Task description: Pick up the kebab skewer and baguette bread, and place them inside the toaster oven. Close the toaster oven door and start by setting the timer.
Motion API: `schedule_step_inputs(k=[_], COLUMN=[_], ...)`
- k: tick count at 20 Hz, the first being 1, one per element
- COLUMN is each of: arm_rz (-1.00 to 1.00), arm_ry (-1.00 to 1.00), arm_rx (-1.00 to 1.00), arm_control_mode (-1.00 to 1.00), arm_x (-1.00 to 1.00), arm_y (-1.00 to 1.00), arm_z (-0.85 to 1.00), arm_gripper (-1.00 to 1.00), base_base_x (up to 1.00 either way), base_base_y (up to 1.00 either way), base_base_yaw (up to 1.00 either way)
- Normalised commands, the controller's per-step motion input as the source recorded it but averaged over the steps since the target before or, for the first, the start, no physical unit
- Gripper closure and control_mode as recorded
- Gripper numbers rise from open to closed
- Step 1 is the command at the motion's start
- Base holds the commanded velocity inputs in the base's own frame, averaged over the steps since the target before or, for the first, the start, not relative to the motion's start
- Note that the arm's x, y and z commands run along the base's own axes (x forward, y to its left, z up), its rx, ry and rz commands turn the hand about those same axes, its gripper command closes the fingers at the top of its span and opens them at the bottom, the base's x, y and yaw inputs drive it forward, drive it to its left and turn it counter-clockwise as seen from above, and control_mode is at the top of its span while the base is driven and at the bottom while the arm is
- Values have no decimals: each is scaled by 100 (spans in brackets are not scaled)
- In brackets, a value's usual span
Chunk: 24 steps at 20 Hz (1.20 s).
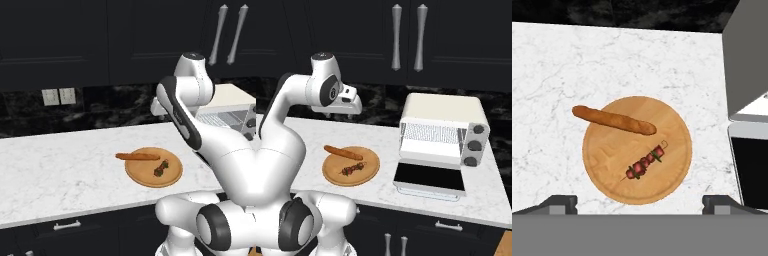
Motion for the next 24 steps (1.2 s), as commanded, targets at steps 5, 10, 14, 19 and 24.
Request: schedule_step_inputs(k=[5, 10, 14, 19, 24], arm_rz=[0, 0, 0, 0, 0], arm_ry=[0, 0, 0, 0, 0], arm_rx=[0, 0, 0, 0, 0], arm_control_mode=[100, 100, 100, 100, 100], arm_x=[0, 0, 0, 0, 0], arm_y=[0, 0, 0, 0, 0], arm_z=[0, 0, 0, 0, 0], arm_gripper=[-100, -100, -100, -100, -100], base_base_x=[12, 7, 9, 12, 4], base_base_y=[-36, -40, -30, -27, -12], base_base_yaw=[0, 0, 0, 0, 0])
